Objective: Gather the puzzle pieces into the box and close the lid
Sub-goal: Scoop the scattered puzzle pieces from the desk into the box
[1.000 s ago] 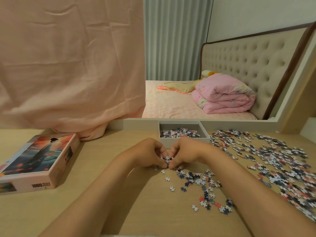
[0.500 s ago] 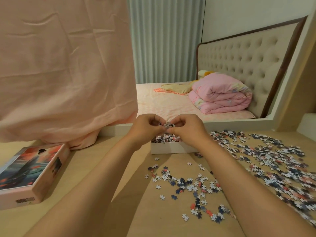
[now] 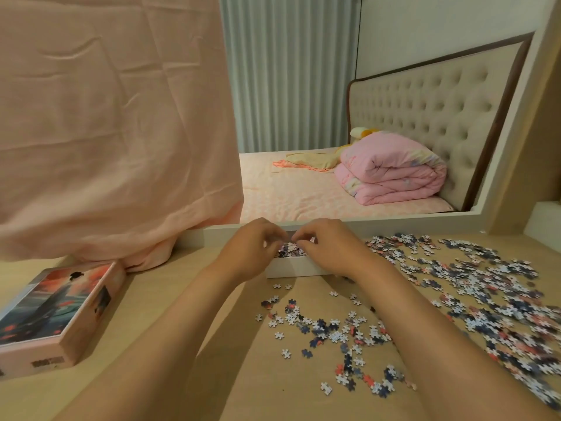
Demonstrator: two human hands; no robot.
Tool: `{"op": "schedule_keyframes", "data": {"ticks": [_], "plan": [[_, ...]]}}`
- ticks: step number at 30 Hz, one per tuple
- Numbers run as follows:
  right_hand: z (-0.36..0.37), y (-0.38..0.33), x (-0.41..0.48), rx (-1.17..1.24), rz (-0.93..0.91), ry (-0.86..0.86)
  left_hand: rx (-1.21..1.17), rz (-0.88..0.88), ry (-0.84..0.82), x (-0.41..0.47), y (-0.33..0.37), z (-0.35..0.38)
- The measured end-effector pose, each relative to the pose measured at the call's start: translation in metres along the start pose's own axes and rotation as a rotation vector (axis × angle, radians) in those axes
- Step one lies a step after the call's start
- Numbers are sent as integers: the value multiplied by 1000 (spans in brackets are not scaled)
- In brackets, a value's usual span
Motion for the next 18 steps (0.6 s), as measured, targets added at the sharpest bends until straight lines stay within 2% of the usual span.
{"op": "schedule_keyframes", "data": {"ticks": [3,6,10,16,18], "plan": [[19,-25,-13,-40,-67,-221,-16,-28,-25,-30,-4,-10],[48,-37,-27,-198,-110,-398,42,-161,-280,-62,-12,-3],[70,-30,-37,-383,-101,-438,139,-246,-627,-104,-12,17],[35,-9,-66,-314,-32,-465,64,-165,-741,-116,25,50],[12,6,-67,-267,14,-381,57,-129,-760,-112,38,60]]}}
Point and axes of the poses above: each hand's wrist, its own x-axis towards the middle knuckle, its own z-axis out of the palm, y = z × x, the point moved 8 cm from there along x, towards the middle knuckle, and after that the axes turned 11 degrees about z, right-handed, at the moved point
